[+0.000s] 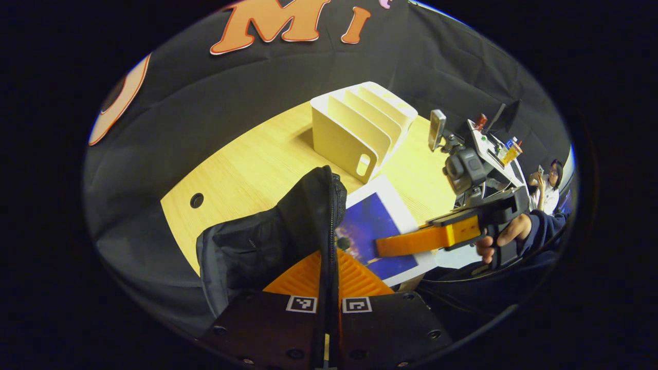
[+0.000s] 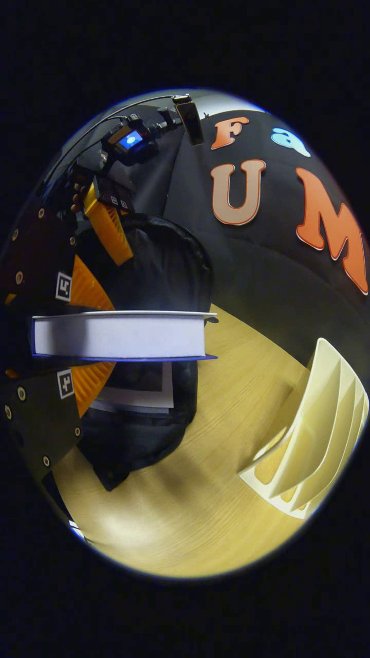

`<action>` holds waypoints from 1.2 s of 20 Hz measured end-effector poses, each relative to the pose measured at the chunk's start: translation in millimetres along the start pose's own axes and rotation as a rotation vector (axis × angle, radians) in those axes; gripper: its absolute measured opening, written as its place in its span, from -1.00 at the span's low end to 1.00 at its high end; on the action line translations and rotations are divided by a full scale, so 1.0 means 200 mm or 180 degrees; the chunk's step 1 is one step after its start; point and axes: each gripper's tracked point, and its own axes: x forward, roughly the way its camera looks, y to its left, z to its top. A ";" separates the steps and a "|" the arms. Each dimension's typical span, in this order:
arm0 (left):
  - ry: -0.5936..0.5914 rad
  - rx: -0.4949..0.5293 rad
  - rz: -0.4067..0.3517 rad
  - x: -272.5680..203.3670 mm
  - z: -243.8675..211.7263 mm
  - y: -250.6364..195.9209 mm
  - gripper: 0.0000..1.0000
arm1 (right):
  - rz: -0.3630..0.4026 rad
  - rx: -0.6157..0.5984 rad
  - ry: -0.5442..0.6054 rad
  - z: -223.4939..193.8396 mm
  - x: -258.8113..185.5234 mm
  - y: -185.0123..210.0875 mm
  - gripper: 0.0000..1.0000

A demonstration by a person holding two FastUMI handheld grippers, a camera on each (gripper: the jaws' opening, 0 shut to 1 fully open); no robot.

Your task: Open the schoolbag, grab two books from the bookshelf and put them into the schoolbag.

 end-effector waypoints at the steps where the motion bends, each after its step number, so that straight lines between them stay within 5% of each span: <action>1: -0.0019 0.0002 0.0000 0.00 0.01 -0.01 -0.91 | 0.0040 0.0051 -0.0032 -0.01 0.03 0.00 -0.34; 5: -0.0039 0.0003 -0.0056 0.01 0.03 -0.03 -0.92 | 0.0151 0.0193 0.0009 -0.06 0.18 0.01 -0.32; 6: -0.0047 0.0018 -0.0074 0.01 0.04 -0.04 -0.92 | 0.0167 0.0181 0.0030 -0.07 0.21 0.01 -0.13; 7: -0.0054 0.0011 -0.0085 0.01 0.04 -0.04 -0.92 | 0.0196 0.0184 0.0044 -0.07 0.24 0.01 -0.31; 9: -0.0066 -0.0022 -0.0117 0.02 0.04 -0.06 -0.92 | 0.0217 0.0183 0.0099 -0.08 0.29 0.01 -0.30; 12: -0.0081 -0.0084 -0.0096 0.02 0.05 -0.06 -0.92 | -0.0107 0.0095 0.0315 -0.11 0.36 -0.09 -0.36; 13: -0.0092 -0.0139 -0.0078 0.02 0.05 -0.05 -0.92 | -0.0193 -0.0021 0.0388 -0.12 0.35 -0.12 0.11; 14: -0.0103 -0.0190 -0.0049 0.02 0.05 -0.05 -0.92 | -0.0260 -0.0121 0.0454 -0.13 0.35 -0.14 0.29; 15: -0.0114 -0.0241 -0.0028 0.03 0.03 -0.02 -0.92 | -0.0335 -0.0224 0.0481 -0.12 0.31 -0.16 1.00; 16: -0.0121 -0.0287 -0.0018 0.03 0.02 -0.02 -0.92 | -0.0408 -0.0308 0.0485 -0.09 0.28 -0.19 0.87; 24: -0.0090 -0.0519 0.0255 0.08 -0.01 -0.06 -0.92 | -0.0713 -0.0806 0.0454 0.18 -0.10 -0.39 0.97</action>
